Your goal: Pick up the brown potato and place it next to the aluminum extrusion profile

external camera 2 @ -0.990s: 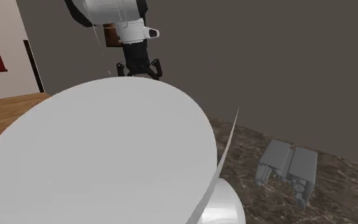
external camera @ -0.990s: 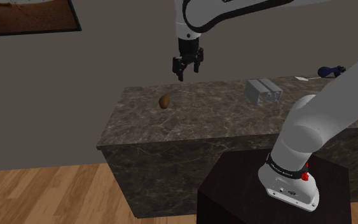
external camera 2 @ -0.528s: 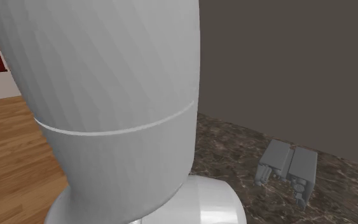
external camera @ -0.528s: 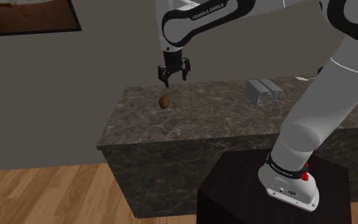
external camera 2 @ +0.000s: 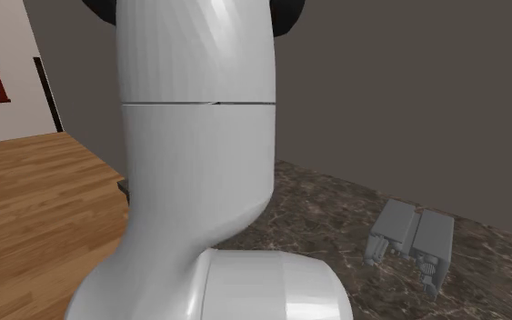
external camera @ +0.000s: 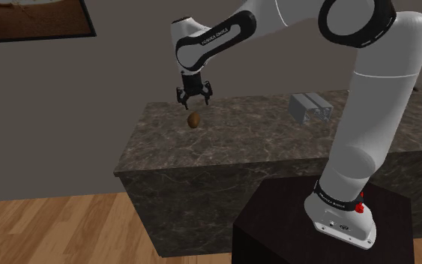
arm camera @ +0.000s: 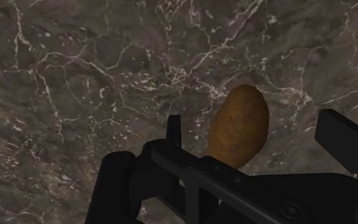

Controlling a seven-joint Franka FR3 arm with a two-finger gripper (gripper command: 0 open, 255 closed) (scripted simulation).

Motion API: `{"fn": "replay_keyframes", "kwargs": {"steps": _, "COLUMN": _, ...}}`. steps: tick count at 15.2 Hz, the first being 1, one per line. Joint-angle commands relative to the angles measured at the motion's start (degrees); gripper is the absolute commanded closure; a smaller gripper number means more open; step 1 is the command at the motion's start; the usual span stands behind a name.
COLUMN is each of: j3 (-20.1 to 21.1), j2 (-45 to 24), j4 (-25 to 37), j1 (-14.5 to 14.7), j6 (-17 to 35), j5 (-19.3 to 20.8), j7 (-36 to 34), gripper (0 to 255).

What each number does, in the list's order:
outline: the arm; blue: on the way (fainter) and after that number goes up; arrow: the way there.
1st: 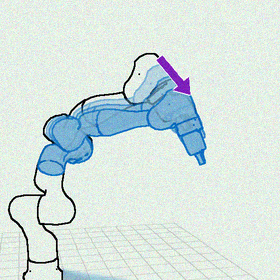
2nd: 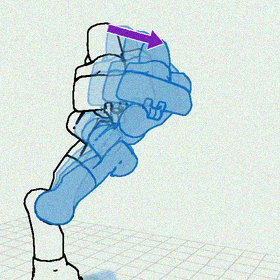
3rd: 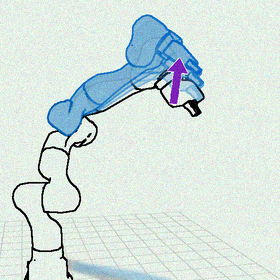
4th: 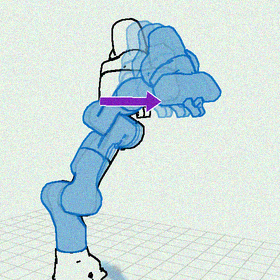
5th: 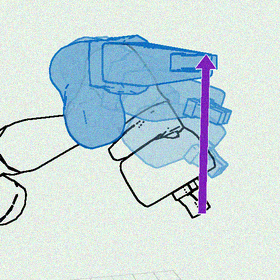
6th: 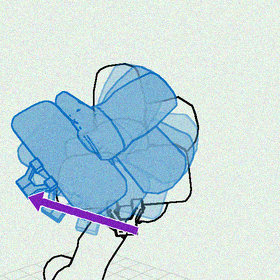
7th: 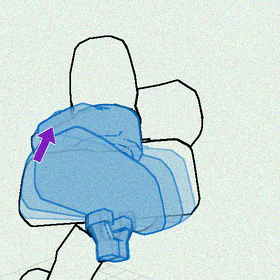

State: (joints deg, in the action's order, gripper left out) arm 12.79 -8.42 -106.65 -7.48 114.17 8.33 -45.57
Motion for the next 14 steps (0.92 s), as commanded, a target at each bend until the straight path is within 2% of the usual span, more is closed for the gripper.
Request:
{"fn": "replay_keyframes", "kwargs": {"steps": 1, "j3": -0.6, "j2": -4.9, "j4": 3.6, "j1": 0.1, "j6": 0.5, "j5": 0.7, "j7": -3.6, "gripper": 0}}
{"fn": "replay_keyframes", "kwargs": {"steps": 7, "j3": -3.1, "j2": -17.5, "j4": 15.2, "j1": 0.4, "j6": 0.0, "j5": 1.1, "j7": -11.4, "gripper": 0}}
{"fn": "replay_keyframes", "kwargs": {"steps": 14, "j3": -3.4, "j2": -19.3, "j4": 12.5, "j1": 0.3, "j6": 4.5, "j5": 1.6, "j7": -11.8, "gripper": 0}}
